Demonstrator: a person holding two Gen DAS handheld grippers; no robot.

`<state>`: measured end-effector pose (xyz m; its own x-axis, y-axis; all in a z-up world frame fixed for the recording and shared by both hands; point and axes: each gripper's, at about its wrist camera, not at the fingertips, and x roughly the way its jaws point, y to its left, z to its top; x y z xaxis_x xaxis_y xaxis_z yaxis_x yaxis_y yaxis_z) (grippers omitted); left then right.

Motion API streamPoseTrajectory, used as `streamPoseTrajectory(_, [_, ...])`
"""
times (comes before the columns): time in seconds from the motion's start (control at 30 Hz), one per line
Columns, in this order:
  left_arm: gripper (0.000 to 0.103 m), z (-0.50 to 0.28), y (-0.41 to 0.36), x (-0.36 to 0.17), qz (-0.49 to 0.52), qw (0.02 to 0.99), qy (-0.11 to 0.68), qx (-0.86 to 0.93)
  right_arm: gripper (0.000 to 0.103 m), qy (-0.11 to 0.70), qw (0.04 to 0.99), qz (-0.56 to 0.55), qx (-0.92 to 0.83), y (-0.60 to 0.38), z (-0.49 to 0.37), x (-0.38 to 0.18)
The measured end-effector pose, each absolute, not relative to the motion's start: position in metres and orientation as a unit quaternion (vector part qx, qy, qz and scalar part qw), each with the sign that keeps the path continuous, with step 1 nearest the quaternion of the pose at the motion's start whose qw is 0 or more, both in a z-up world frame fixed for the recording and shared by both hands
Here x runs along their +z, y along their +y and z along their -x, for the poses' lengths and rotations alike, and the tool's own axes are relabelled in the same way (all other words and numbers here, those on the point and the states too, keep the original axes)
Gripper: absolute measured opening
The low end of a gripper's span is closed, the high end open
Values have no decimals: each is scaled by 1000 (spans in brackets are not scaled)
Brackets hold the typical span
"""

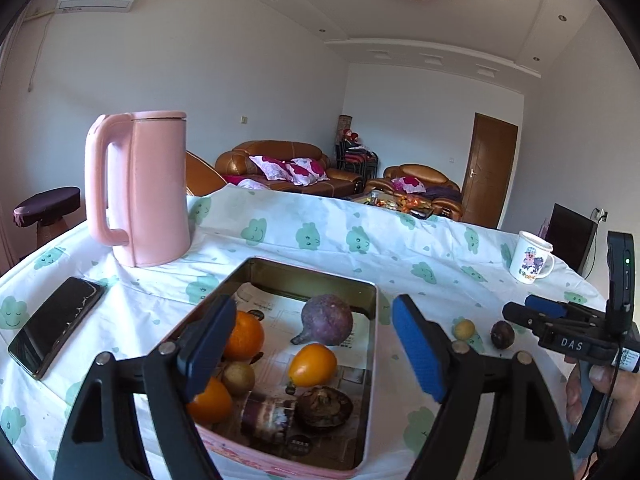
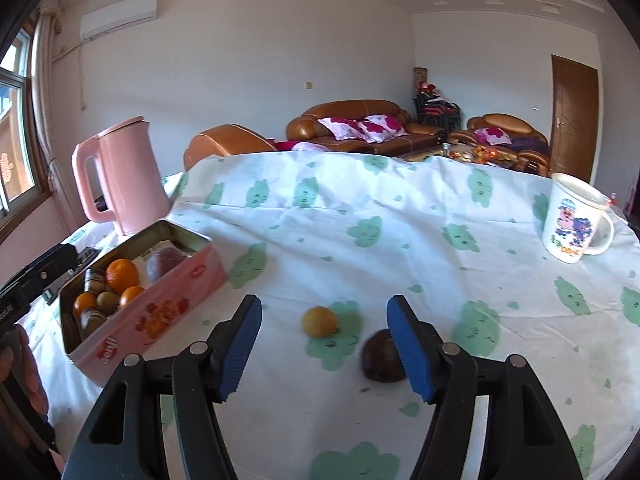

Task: Organize fruits
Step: 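Grasp the small brown round fruit with the right gripper while the left grasps the small yellow fruit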

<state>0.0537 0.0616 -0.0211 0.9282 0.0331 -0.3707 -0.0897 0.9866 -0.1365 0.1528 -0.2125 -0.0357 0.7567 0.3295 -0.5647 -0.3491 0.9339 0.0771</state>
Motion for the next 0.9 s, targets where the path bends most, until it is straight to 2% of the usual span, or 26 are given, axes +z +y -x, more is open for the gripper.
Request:
streamPoseTrajectory(0.2, [87,-69,18,-14,40,981,188,-11,66,327,933,-5,149,-248,-169,-43])
streamPoseTrajectory(0.43, [87,-104,-19,-19,19,973,223,-52,66,385,904,38,183,-219,-182,-59])
streamPoseTrajectory(0.47, [87,-108,-22,-20,17,972,226,-55,64,396,899,40,184,-218,-185,-62])
streamPoseTrajectory(0.53, [87,-114,-28,-22,13,970,234,-60,46,423,886,35,186,-218,-193,-70])
streamPoseTrajectory(0.57, [87,-118,-31,-23,11,969,239,-64,41,430,881,27,193,-219,-195,-73])
streamPoseTrajectory(0.9, [85,-157,-57,-42,25,947,301,-106,40,380,915,-12,136,-243,-184,-55])
